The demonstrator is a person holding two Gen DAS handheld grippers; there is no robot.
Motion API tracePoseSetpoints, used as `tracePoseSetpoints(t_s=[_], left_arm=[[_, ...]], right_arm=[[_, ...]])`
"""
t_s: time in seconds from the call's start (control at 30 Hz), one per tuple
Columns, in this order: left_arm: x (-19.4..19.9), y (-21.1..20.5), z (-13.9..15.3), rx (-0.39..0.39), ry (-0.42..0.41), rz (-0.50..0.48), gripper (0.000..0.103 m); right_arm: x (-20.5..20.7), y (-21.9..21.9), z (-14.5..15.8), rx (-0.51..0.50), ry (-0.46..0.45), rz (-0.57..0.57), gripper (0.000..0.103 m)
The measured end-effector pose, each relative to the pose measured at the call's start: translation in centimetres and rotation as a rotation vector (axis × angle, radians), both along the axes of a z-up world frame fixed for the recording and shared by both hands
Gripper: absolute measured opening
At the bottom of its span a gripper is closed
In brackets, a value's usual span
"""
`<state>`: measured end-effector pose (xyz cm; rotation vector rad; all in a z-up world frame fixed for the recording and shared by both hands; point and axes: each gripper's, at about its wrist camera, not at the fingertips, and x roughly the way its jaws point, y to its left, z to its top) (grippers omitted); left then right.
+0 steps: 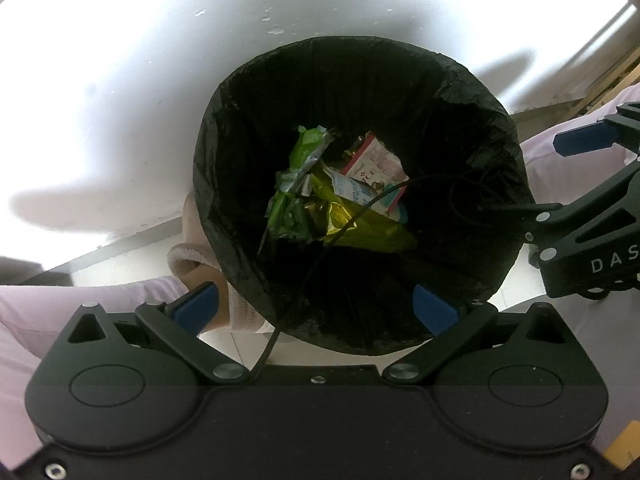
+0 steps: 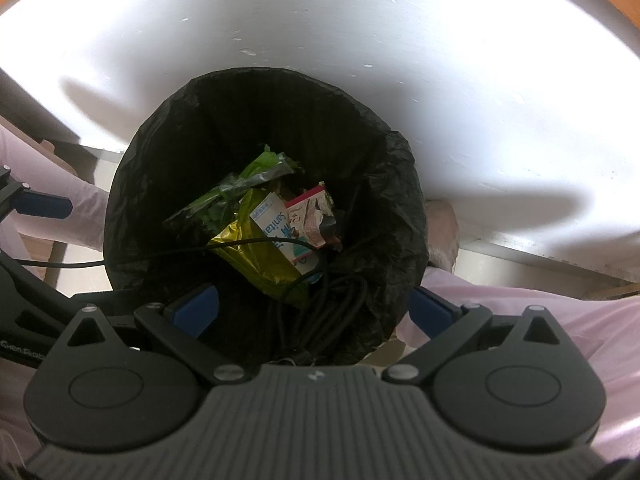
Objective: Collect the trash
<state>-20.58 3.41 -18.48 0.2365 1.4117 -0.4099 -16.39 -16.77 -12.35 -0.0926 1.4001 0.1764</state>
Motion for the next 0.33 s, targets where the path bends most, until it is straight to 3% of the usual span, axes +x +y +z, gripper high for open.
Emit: tracePoseSetpoints(t_s=[0.33], left_arm=[[-0.02, 0.04, -0.03, -0.005, 0.004, 0.001, 0.103]], right_arm=[[-0.07, -0.12, 0.11, -0.003, -0.002, -0.003, 0.103]])
